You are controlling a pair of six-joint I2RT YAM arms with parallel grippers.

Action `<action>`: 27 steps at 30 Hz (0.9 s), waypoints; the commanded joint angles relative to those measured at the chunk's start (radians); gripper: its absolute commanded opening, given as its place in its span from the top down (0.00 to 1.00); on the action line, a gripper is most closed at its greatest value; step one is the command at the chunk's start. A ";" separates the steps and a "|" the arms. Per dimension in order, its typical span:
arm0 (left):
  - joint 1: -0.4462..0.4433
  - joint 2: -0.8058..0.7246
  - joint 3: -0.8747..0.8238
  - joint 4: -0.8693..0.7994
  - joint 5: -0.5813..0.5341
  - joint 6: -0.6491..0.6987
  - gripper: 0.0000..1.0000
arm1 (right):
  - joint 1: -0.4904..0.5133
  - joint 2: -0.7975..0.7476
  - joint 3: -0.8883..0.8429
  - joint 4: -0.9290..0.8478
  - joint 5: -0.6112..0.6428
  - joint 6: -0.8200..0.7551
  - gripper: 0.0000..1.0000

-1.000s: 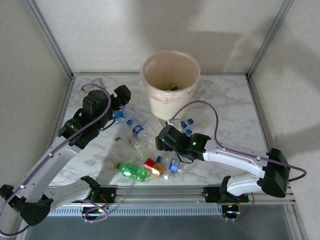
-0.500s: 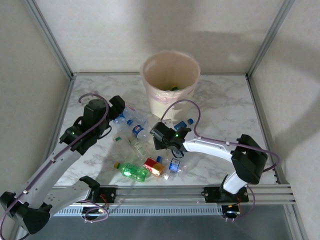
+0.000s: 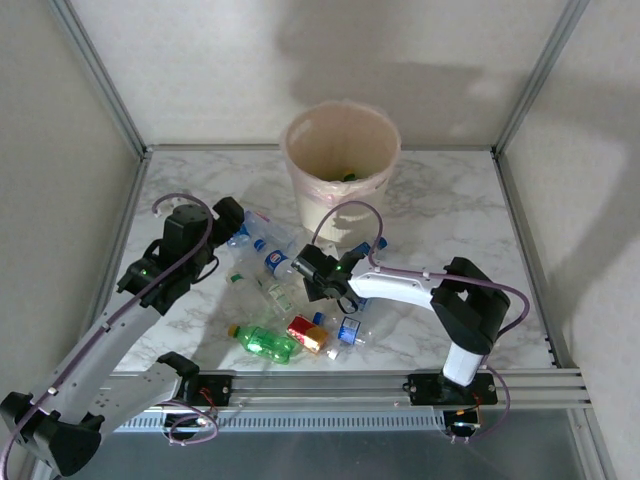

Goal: Put the plastic bottles in the bin

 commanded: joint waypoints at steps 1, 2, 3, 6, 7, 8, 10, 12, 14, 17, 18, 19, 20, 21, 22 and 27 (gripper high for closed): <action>0.013 -0.016 -0.021 -0.001 0.019 -0.005 0.10 | -0.005 0.007 0.023 0.018 -0.013 -0.015 0.25; 0.014 -0.017 -0.022 -0.001 0.020 -0.005 0.10 | -0.004 0.005 0.022 0.021 -0.013 -0.015 0.26; 0.015 -0.017 -0.024 0.000 0.020 -0.005 0.10 | -0.002 0.003 0.021 0.024 -0.012 -0.016 0.26; 0.019 -0.018 -0.028 0.002 0.023 -0.007 0.11 | -0.004 0.006 0.017 0.031 0.001 -0.014 0.26; 0.019 -0.018 -0.030 0.005 0.025 -0.006 0.11 | -0.004 0.012 0.018 0.032 0.005 -0.013 0.26; 0.020 -0.018 -0.033 0.005 0.026 -0.008 0.11 | -0.003 0.022 0.022 0.034 0.006 -0.015 0.26; 0.020 -0.020 -0.036 0.007 0.029 -0.009 0.11 | -0.004 0.040 0.033 0.033 0.007 -0.017 0.29; 0.022 -0.019 -0.036 0.007 0.030 -0.008 0.11 | -0.003 0.055 0.035 0.039 0.004 -0.016 0.33; 0.023 -0.020 -0.037 0.006 0.031 -0.008 0.11 | -0.003 0.060 0.035 0.040 0.005 -0.013 0.33; 0.026 -0.021 -0.040 0.007 0.033 -0.008 0.11 | -0.004 0.068 0.032 0.037 0.010 -0.009 0.32; 0.026 -0.021 -0.042 0.008 0.035 -0.008 0.11 | -0.003 0.071 0.034 0.036 0.013 -0.007 0.31; 0.026 -0.021 -0.044 0.009 0.037 -0.010 0.11 | -0.004 0.073 0.032 0.037 0.014 -0.006 0.31; 0.028 -0.021 -0.045 0.010 0.040 -0.009 0.11 | -0.003 0.077 0.031 0.039 0.017 -0.005 0.34; 0.028 -0.021 -0.047 0.011 0.041 -0.011 0.12 | -0.003 0.078 0.032 0.039 0.018 -0.004 0.38; 0.028 -0.022 -0.048 0.012 0.042 -0.012 0.12 | -0.001 0.078 0.034 0.036 0.016 -0.006 0.42; 0.030 -0.024 -0.050 0.013 0.043 -0.011 0.12 | 0.008 0.052 0.025 0.029 0.031 -0.003 0.48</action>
